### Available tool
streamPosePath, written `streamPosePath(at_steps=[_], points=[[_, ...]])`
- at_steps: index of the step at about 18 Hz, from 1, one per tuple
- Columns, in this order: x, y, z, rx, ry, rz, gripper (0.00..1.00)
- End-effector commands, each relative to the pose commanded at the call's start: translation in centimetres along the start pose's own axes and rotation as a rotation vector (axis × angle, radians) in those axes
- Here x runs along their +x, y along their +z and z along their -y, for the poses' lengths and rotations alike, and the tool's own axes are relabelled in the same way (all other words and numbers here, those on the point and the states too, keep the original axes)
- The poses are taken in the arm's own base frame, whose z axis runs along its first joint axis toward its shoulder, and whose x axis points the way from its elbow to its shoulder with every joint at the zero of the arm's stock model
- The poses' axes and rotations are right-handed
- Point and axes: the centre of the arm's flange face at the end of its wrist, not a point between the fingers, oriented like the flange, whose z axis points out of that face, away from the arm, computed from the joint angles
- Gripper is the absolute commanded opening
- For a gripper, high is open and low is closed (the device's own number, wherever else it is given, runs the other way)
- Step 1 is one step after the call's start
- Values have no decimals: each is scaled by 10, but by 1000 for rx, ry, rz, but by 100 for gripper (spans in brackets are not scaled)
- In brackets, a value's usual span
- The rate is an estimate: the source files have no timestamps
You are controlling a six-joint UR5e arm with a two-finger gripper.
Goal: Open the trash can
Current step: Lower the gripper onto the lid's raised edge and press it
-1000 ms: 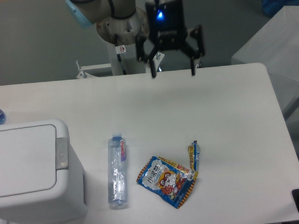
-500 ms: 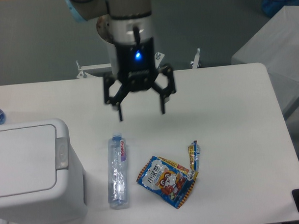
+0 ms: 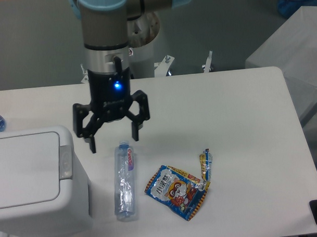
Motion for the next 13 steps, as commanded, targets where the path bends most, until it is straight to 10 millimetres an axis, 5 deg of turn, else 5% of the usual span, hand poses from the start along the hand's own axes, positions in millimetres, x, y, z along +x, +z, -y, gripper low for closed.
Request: streamPosePath(at_steps=[13], points=[[9,24,-6,-32,-28,2,100]])
